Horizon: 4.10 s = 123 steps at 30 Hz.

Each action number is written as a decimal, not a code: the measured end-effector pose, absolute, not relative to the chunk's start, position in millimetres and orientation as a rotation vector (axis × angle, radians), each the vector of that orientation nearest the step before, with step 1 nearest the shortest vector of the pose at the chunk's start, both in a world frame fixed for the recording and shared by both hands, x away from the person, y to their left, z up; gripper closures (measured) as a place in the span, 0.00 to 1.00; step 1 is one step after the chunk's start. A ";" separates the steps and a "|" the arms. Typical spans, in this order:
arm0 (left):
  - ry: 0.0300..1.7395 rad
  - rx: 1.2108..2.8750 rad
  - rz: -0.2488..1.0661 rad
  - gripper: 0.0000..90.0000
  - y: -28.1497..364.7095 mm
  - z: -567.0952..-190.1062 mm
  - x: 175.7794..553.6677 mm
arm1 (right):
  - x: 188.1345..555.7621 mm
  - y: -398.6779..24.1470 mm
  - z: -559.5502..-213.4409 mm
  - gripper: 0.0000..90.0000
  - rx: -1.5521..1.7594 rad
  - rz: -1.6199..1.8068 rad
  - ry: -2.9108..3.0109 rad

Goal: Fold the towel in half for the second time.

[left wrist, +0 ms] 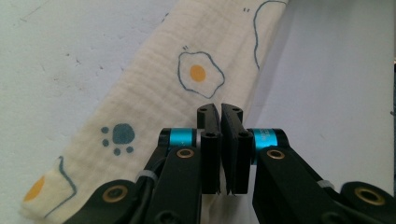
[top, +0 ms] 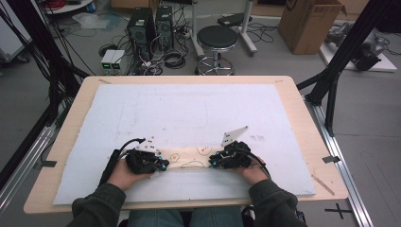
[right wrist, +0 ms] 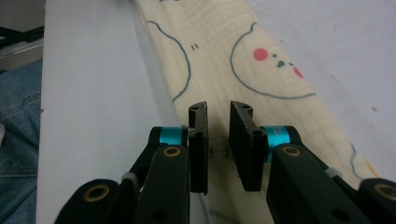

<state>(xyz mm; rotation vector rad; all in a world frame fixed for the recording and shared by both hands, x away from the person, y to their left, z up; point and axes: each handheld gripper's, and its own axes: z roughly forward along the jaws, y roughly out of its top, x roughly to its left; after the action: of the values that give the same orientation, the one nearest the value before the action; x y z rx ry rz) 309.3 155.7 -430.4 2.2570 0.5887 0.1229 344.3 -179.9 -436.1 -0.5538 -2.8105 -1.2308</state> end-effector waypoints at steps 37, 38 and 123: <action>0.617 2.253 0.199 0.63 192.8 -430.4 309.3 | 346.9 -215.2 -434.9 0.56 -0.589 -1.250 -2.919; 0.615 2.256 0.203 0.63 192.5 -430.6 309.3 | 346.7 -216.2 -435.0 0.56 -0.585 -1.251 -2.924; 0.919 2.146 0.206 0.80 201.5 -436.6 334.5 | 367.7 -229.9 -443.0 0.79 -0.954 -1.285 -2.744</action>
<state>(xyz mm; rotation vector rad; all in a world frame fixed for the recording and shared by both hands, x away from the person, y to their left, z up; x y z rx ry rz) 334.5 201.5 -436.6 2.1457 0.9194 0.2059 367.7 -229.9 -443.0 -0.9537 -2.7440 -1.2852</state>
